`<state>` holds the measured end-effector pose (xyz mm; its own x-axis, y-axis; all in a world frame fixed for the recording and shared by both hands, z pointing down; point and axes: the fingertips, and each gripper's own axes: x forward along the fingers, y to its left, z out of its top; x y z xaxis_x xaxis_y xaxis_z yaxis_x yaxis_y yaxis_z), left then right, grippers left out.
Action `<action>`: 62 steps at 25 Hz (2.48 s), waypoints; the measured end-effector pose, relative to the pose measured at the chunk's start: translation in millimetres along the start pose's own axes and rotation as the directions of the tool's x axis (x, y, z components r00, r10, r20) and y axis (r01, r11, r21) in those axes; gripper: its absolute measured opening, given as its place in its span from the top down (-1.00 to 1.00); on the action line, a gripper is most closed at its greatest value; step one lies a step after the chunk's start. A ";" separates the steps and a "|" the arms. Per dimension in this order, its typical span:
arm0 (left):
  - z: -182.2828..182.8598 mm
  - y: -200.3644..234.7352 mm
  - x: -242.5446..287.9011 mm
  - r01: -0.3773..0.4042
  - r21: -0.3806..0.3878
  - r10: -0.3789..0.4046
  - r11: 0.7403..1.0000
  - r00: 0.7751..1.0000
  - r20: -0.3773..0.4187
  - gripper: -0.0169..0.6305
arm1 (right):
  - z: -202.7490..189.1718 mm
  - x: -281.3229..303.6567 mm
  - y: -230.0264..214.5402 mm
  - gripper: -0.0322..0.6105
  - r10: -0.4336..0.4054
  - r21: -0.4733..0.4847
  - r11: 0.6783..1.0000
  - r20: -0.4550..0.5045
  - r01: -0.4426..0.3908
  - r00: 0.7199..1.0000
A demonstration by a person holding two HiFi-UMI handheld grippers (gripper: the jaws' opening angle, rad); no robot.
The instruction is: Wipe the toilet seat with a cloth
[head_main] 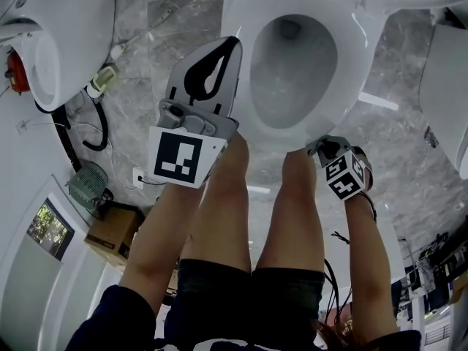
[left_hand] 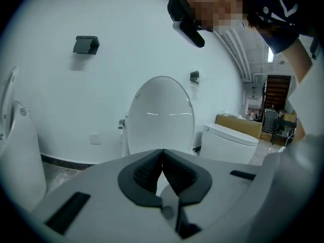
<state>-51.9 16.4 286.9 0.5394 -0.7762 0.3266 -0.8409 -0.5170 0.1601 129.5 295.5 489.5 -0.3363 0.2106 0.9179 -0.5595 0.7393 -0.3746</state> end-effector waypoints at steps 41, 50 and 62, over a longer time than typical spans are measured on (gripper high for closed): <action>1.6 -22.2 49.8 0.035 0.013 -0.035 0.999 0.999 -0.023 0.89 | 50.5 -26.5 -29.0 0.82 -0.091 -0.266 0.946 0.322 0.183 0.942; 7.3 -40.0 60.3 0.054 0.008 -0.054 0.998 0.998 -0.015 0.89 | 54.4 -40.2 -58.7 0.82 -0.173 -0.128 0.962 0.402 0.242 0.899; 6.7 -41.2 62.0 0.053 0.034 -0.052 0.998 0.998 -0.030 0.89 | 11.8 -12.8 15.4 0.82 0.177 -0.568 0.823 0.270 0.008 0.946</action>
<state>16.4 -12.8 294.3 0.5811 -0.7368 0.3456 -0.8089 -0.5696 0.1458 116.3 296.6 470.4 -0.6218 0.1573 0.7672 -0.0331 0.9735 -0.2265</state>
